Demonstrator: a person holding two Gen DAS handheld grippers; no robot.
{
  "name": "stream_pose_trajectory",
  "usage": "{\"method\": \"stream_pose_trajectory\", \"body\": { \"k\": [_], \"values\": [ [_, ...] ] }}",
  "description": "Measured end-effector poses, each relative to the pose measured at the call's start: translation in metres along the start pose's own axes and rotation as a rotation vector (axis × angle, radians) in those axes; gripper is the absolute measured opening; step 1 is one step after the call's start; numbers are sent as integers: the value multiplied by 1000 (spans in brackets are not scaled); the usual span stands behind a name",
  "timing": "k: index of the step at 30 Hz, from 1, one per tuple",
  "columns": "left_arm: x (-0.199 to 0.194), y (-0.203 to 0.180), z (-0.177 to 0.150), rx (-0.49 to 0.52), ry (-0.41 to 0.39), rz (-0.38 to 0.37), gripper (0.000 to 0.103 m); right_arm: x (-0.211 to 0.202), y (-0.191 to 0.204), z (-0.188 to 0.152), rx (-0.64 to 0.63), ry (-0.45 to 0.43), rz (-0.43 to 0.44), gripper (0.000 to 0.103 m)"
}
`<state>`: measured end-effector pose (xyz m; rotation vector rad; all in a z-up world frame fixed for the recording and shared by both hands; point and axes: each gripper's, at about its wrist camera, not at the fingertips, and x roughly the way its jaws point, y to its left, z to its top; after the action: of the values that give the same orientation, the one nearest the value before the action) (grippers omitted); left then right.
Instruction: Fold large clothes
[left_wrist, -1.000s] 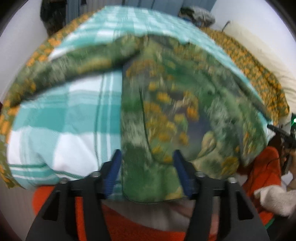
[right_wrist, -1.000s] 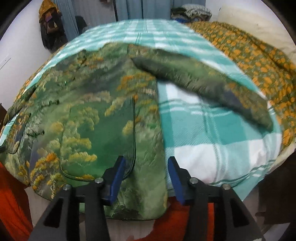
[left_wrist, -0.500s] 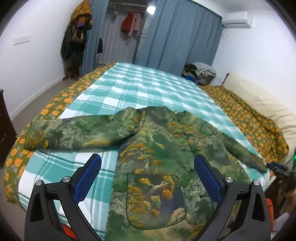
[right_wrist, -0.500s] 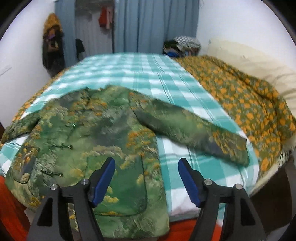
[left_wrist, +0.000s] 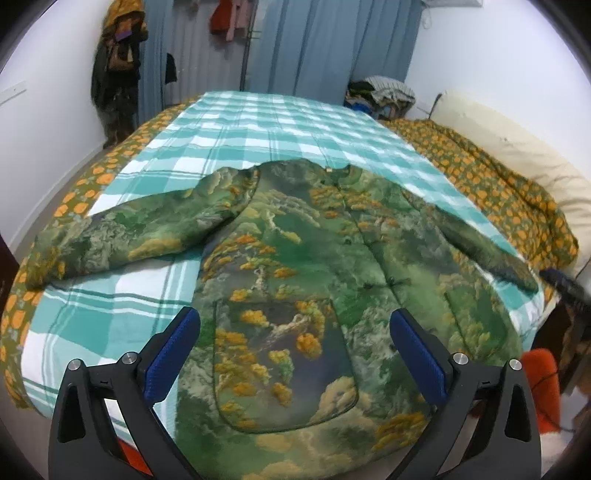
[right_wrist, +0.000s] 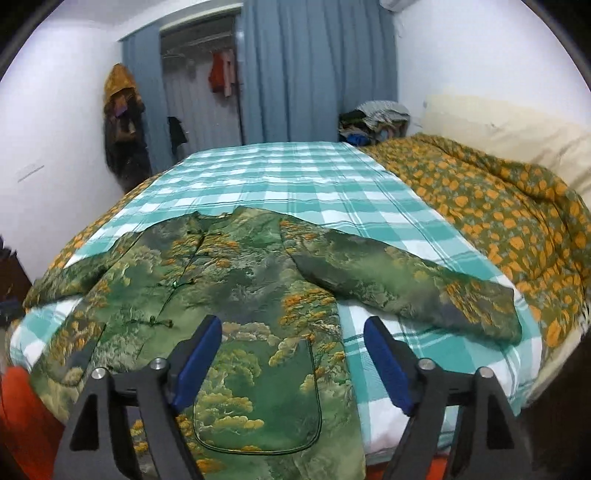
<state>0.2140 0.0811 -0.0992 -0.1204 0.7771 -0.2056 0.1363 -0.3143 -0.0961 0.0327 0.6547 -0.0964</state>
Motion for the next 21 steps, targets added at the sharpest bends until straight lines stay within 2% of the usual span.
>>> {"method": "stream_pose_trajectory", "body": {
  "k": [5, 11, 13, 16, 21],
  "values": [
    [7, 2, 7, -54, 26, 4, 102, 8, 2, -7, 13, 59, 34, 81],
    [9, -4, 1, -18, 27, 54, 102, 12, -21, -13, 98, 67, -96, 81],
    [9, -6, 2, 3, 23, 68, 102, 13, -33, -15, 134, 66, -114, 81],
    [10, -8, 3, 20, 18, 87, 102, 18, -62, -15, 209, 72, -132, 81],
    [14, -8, 3, 23, 32, 100, 102, 29, -141, -13, 336, 31, -162, 81]
  ]
}}
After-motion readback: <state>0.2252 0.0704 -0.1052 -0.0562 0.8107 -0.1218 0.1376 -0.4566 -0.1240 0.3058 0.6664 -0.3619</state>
